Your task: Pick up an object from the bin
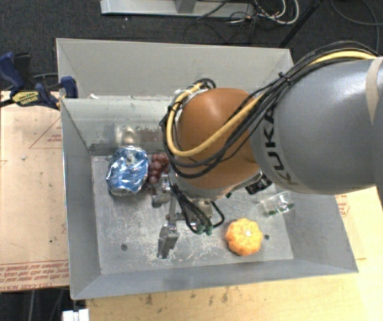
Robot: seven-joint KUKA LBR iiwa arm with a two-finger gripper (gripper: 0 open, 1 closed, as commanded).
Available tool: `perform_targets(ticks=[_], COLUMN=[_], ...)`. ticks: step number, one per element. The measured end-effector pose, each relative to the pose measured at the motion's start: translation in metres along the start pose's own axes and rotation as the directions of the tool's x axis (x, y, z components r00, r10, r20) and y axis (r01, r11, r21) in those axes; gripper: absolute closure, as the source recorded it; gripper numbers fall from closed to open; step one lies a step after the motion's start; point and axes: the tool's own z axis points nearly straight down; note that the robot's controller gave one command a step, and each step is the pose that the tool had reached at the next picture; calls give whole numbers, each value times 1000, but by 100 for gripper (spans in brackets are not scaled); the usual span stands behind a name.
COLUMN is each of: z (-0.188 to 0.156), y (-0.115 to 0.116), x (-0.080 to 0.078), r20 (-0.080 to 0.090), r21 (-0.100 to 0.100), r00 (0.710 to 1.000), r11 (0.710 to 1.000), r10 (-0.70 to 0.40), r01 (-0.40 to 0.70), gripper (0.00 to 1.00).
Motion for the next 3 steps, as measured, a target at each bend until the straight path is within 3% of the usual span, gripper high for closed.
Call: perform_targets(ticks=[1,2,3], z=[-4,48,49], y=[-1,-29,-78], x=[-2,-45,-111], r20=[8,14,11], r21=[-1,-1,-2], r00=[1000,996,1000], r11=[1000,996,1000], r10=[4,-93,-8], r01=[-4,93,8], gripper=[0,0,0])
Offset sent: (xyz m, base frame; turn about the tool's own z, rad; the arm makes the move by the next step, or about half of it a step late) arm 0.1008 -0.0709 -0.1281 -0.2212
